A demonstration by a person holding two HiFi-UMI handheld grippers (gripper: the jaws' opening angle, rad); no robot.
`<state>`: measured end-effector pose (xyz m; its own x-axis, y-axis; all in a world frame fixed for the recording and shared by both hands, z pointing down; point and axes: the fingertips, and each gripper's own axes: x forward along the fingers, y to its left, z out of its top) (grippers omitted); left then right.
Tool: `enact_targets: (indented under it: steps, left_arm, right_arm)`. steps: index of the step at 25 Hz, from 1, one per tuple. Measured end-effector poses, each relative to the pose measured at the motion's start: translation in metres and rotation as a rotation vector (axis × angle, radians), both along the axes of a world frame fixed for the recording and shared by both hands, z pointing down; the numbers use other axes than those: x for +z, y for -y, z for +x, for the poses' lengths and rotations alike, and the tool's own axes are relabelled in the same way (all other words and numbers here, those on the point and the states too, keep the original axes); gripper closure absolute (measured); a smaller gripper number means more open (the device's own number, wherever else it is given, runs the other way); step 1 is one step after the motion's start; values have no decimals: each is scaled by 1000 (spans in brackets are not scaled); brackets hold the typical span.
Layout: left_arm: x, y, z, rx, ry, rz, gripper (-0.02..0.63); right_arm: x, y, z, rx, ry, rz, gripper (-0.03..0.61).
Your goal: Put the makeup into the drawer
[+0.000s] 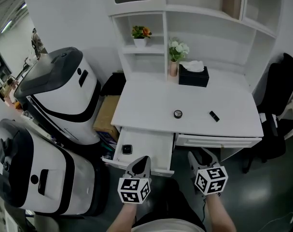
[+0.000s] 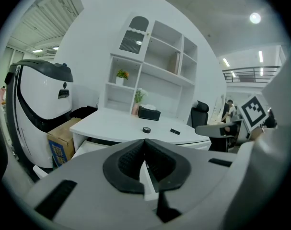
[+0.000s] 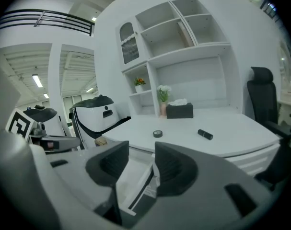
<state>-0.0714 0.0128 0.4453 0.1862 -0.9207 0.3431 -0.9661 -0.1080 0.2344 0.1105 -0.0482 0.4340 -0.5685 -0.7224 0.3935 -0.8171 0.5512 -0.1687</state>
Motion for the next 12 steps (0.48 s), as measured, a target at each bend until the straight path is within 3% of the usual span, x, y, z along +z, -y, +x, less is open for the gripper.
enact_targets:
  steps: [12]
  left_arm:
    - [7,47,-39,-148,11,-34,612]
  right_arm:
    - [29,98,-40,-135,-88,-30,425]
